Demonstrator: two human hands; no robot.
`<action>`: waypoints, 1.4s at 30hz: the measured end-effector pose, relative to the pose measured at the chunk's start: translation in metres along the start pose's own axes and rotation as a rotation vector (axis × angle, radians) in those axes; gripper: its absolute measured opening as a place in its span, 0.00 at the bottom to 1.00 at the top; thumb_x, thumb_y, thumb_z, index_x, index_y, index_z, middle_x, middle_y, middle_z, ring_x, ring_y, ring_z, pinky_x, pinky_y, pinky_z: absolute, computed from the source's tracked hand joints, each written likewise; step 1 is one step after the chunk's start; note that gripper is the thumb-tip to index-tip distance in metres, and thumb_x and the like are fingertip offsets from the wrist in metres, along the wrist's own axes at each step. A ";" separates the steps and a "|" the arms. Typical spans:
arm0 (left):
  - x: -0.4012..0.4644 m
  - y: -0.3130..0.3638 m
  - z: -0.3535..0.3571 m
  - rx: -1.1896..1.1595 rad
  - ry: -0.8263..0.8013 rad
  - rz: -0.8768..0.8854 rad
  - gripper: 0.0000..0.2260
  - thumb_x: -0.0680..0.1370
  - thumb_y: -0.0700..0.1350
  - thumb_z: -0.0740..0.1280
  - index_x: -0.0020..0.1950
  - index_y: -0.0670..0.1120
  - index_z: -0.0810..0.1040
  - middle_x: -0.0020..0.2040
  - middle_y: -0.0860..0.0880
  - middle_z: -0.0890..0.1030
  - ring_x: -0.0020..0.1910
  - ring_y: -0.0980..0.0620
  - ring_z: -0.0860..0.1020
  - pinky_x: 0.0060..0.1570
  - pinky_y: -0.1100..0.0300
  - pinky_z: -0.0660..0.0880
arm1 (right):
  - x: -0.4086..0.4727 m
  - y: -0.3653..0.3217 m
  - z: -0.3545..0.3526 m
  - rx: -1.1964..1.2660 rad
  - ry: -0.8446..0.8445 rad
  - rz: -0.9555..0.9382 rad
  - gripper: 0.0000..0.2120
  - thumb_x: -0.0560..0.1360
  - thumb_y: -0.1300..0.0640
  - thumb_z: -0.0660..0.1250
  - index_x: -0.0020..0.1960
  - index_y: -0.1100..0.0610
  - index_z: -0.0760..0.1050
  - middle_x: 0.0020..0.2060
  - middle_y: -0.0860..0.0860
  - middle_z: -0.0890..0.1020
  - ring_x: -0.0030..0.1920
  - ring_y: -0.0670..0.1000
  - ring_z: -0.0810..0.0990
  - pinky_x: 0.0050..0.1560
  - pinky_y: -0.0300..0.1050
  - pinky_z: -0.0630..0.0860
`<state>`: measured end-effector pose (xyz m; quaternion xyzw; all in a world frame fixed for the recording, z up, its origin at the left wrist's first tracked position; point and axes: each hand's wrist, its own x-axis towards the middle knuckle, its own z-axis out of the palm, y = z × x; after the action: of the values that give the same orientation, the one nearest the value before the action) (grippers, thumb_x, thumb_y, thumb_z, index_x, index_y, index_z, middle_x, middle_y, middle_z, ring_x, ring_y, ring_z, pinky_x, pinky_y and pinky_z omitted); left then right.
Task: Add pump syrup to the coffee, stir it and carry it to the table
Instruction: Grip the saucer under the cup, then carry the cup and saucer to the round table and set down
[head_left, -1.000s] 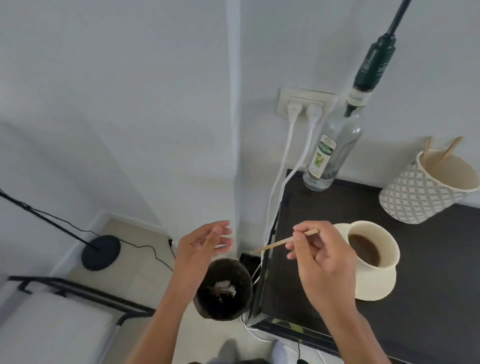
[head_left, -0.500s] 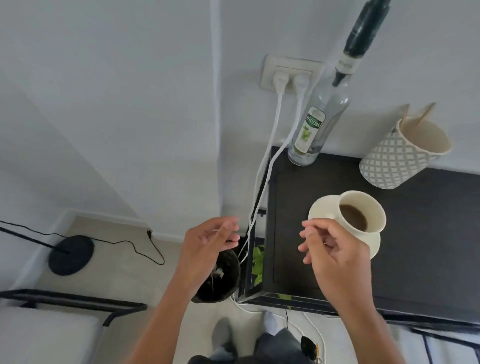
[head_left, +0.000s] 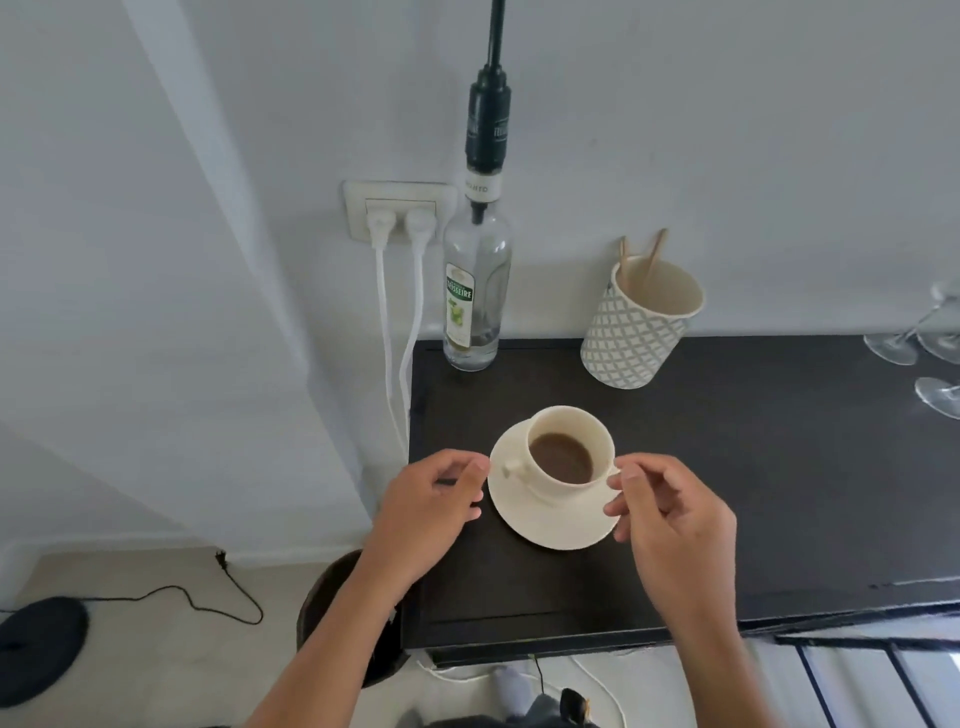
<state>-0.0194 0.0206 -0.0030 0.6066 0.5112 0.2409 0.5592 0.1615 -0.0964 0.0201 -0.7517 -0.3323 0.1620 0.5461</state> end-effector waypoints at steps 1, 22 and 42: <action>0.002 0.004 0.005 0.011 -0.010 -0.019 0.10 0.82 0.57 0.64 0.55 0.57 0.82 0.53 0.55 0.87 0.50 0.57 0.87 0.56 0.55 0.85 | 0.006 0.004 -0.003 -0.006 0.000 0.016 0.09 0.80 0.62 0.67 0.45 0.52 0.83 0.33 0.48 0.85 0.32 0.46 0.83 0.33 0.40 0.80; 0.008 0.022 0.061 0.026 0.140 -0.303 0.26 0.66 0.74 0.66 0.54 0.59 0.86 0.52 0.60 0.87 0.54 0.57 0.85 0.60 0.48 0.83 | 0.087 0.050 -0.017 -0.197 -0.544 0.268 0.34 0.76 0.34 0.62 0.76 0.52 0.70 0.64 0.46 0.78 0.58 0.47 0.81 0.61 0.51 0.78; -0.203 -0.041 0.013 -0.440 0.688 -0.323 0.13 0.73 0.59 0.73 0.54 0.54 0.87 0.44 0.60 0.88 0.44 0.58 0.87 0.53 0.49 0.86 | -0.045 -0.006 0.036 -0.104 -1.184 0.128 0.30 0.66 0.31 0.69 0.63 0.44 0.80 0.62 0.47 0.77 0.54 0.46 0.81 0.54 0.46 0.75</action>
<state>-0.0957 -0.1720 0.0128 0.2696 0.6924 0.4417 0.5028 0.1047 -0.1003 0.0075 -0.5777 -0.5418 0.5696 0.2197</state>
